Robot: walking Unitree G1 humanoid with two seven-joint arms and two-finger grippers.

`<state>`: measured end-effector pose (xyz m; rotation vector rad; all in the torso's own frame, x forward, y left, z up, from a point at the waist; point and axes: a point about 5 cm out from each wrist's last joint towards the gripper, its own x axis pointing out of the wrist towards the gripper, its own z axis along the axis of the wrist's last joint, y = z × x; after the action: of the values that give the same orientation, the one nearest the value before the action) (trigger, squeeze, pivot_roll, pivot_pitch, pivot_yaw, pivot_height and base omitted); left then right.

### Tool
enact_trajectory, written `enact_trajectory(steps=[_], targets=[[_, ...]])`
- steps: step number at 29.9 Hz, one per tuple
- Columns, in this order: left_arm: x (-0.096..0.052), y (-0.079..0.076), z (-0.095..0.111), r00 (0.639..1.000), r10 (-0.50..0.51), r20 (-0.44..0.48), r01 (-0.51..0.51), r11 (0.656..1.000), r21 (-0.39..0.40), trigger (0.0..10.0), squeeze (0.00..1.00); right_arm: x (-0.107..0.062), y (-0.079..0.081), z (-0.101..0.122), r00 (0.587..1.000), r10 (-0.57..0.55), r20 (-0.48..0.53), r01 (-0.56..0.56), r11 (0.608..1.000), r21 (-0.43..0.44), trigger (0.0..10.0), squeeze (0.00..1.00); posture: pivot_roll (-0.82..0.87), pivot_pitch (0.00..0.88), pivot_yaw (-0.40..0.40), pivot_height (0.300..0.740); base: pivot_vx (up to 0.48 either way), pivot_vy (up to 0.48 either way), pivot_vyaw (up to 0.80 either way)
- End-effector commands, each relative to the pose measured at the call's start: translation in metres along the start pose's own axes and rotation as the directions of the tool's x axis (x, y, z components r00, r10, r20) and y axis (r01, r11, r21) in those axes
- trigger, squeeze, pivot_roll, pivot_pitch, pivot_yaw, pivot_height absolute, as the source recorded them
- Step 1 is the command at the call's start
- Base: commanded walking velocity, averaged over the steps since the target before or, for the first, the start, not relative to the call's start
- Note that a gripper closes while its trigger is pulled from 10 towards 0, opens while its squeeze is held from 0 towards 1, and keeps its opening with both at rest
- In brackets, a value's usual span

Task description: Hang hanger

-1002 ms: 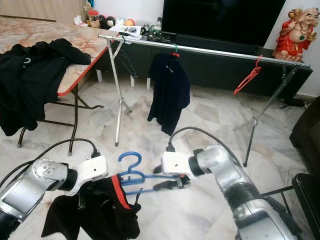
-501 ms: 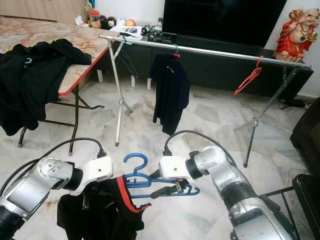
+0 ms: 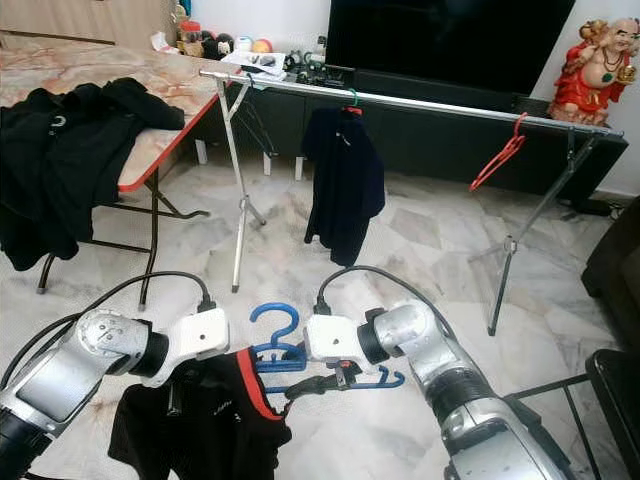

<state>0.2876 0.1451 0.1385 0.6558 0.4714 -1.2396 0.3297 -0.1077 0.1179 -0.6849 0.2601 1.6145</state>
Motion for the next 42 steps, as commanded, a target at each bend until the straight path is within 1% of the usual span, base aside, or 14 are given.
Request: enact_trajectory(steps=[1,2,3,4,22,30,37,41,42], targets=[[0.000,0.002,0.012,1.000,-0.007,0.023,0.006,0.999,0.040,10.0,0.00,0.000,-0.001,0.000,1.000,-0.005,-0.001,0.005,1.000,-0.001,10.0,0.00,0.13,0.020,-0.099,0.740,0.000,0.000,0.00],[0.000,0.002,0.013,1.000,-0.007,0.023,0.006,0.999,0.041,10.0,0.00,0.000,-0.001,0.000,1.000,-0.006,0.000,0.006,1.000,0.002,8.9,0.00,0.13,0.020,-0.099,0.740,0.000,0.000,0.00],[-0.001,0.002,0.013,1.000,-0.006,0.023,0.005,0.999,0.041,10.0,0.00,0.000,-0.001,0.000,1.000,-0.011,0.001,0.011,1.000,0.005,2.6,0.00,0.13,0.022,-0.098,0.740,0.000,0.000,0.00],[-0.001,0.002,0.012,1.000,-0.004,0.021,0.003,0.999,0.040,10.0,0.00,0.001,-0.002,0.000,1.000,-0.023,0.004,0.023,1.000,0.012,0.0,0.00,0.13,0.024,-0.097,0.740,0.000,0.000,0.00],[-0.003,0.005,0.012,1.000,-0.007,0.002,0.006,0.999,0.050,10.0,0.00,-0.001,-0.006,0.001,0.998,-0.055,0.028,0.054,0.998,0.042,0.0,0.00,0.12,0.069,-0.085,0.740,0.000,0.000,0.00],[-0.007,0.010,0.015,1.000,0.020,-0.003,-0.019,0.998,0.065,10.0,0.00,-0.001,-0.008,0.003,0.997,-0.071,0.033,0.069,0.996,0.050,0.0,0.00,0.13,0.082,-0.083,0.740,0.000,0.000,0.00],[-0.009,0.011,0.021,0.999,0.019,0.032,-0.021,0.997,0.068,10.0,0.00,-0.003,-0.009,0.001,0.994,-0.096,0.049,0.093,0.993,0.067,0.0,0.00,0.13,0.085,-0.083,0.740,0.000,0.000,0.00],[-0.011,0.008,0.026,0.997,-0.018,0.074,0.014,0.998,0.061,10.0,0.00,-0.007,-0.008,-0.001,0.992,-0.112,0.049,0.108,0.991,0.081,0.0,0.00,0.12,0.074,-0.081,0.740,0.000,0.000,0.00],[-0.011,0.009,0.029,0.995,-0.009,0.099,0.004,0.999,0.053,10.0,1.00,-0.007,-0.008,-0.002,0.992,-0.119,0.052,0.115,0.990,0.085,0.0,0.00,0.12,0.069,-0.081,0.740,0.000,0.000,0.00]])
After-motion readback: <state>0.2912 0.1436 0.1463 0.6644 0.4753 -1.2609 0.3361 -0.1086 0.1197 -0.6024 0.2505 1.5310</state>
